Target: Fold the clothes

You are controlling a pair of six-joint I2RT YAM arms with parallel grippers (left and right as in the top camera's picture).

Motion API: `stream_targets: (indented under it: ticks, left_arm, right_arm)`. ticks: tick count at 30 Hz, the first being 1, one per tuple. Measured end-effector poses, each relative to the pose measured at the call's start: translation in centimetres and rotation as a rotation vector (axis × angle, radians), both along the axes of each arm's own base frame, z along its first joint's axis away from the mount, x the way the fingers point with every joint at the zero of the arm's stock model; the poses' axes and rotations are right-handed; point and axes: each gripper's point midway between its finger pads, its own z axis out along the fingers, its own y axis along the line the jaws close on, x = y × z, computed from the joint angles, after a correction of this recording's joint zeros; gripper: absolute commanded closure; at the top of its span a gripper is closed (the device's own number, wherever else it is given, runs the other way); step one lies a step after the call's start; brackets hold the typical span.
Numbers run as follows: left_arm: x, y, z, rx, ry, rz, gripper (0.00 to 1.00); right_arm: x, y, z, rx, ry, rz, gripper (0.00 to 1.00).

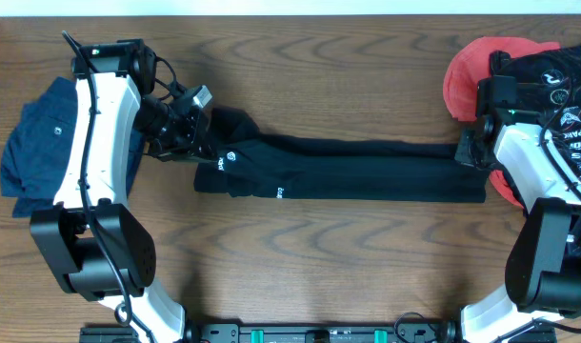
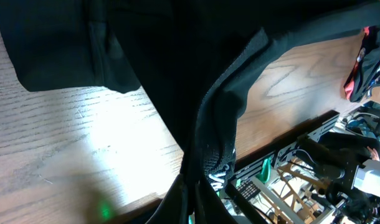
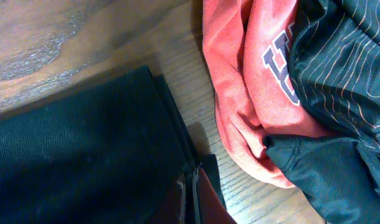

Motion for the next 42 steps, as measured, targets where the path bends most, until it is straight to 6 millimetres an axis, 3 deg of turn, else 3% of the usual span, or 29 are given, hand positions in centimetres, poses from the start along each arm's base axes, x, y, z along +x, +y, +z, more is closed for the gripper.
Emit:
stream_targets:
  ticks: [5,13,19,24,34,42]
  left_arm:
    - [-0.1,0.0,0.0,0.0,0.005,0.003,0.94]
    - [4.4,0.0,-0.4,0.015,-0.182,0.028,0.94]
    - [7.4,-2.5,-0.5,0.012,-0.338,-0.034,0.95]
    - [8.0,-4.5,-2.3,0.054,-0.381,-0.084,0.94]
    - [7.5,-0.8,-7.8,0.311,-0.31,0.01,0.94]
    - [7.1,0.3,-10.4,0.372,-0.296,0.05,0.93]
  right_arm:
    - [0.7,-0.1,0.2,-0.003,-0.03,-0.002,0.99]
    - [1.5,-0.1,0.4,-0.002,-0.064,-0.001,0.98]
    - [1.6,0.0,0.4,0.002,-0.069,-0.003,0.99]
    - [1.6,0.0,0.4,0.005,-0.07,-0.005,0.98]
    - [1.6,0.0,0.4,0.005,-0.072,-0.006,0.96]
    - [1.4,0.0,0.3,0.006,-0.063,-0.006,0.95]
